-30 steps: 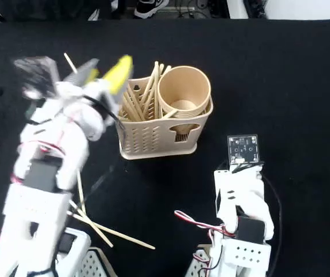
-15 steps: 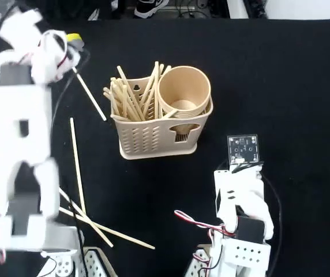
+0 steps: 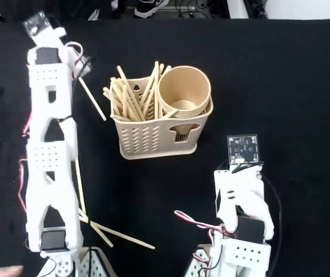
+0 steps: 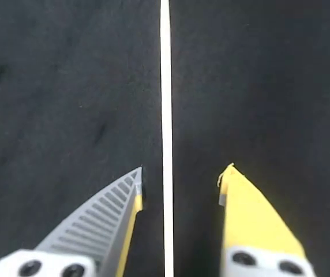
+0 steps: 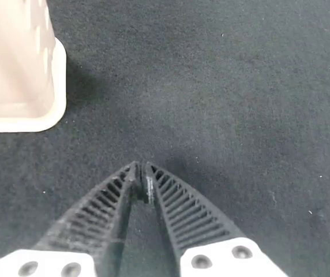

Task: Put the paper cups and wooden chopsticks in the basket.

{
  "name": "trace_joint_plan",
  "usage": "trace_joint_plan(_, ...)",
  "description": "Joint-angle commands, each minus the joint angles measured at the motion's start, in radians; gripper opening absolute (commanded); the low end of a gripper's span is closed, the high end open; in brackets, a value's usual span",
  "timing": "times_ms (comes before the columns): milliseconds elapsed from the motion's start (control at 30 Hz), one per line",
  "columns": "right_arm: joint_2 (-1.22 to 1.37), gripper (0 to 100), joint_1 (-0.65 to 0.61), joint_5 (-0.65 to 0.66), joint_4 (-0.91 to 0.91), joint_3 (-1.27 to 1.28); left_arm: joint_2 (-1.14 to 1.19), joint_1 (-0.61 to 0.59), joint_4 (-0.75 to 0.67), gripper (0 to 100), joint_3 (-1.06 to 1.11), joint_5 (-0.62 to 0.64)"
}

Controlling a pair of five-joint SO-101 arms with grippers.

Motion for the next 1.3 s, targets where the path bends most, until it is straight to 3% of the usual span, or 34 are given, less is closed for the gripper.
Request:
trace_joint_plan(0,-0.071,1.5,-0.012,0.005,0.005,0.002,0.066,-0.038,0.003,21,-0.170,0.006)
trace_joint_plan(333,-0.071,1.5,-0.012,0.005,0.005,0.002,0.089,0.044,-0.020,19,-0.031,0.029)
trace_joint_plan(500,-0.071,1.5,-0.012,0.005,0.005,0.002,0.092,0.018,-0.069,11,0.016,0.041)
trace_joint_plan(800,-0.071,1.5,-0.012,0.005,0.005,0.002,0.094,0.019,-0.098,10,0.050,0.037)
trace_joint_plan(1000,-0.071,1.5,-0.012,0.005,0.005,0.002,0.094,0.022,-0.118,3,0.051,0.006)
trace_joint_plan(1133,-0.071,1.5,-0.012,0.005,0.003,0.002,0.094,0.022,-0.106,3,0.050,0.002)
trace_joint_plan(1267,-0.073,1.5,-0.011,0.005,0.000,0.002,0.074,0.022,-0.003,3,-0.024,0.000)
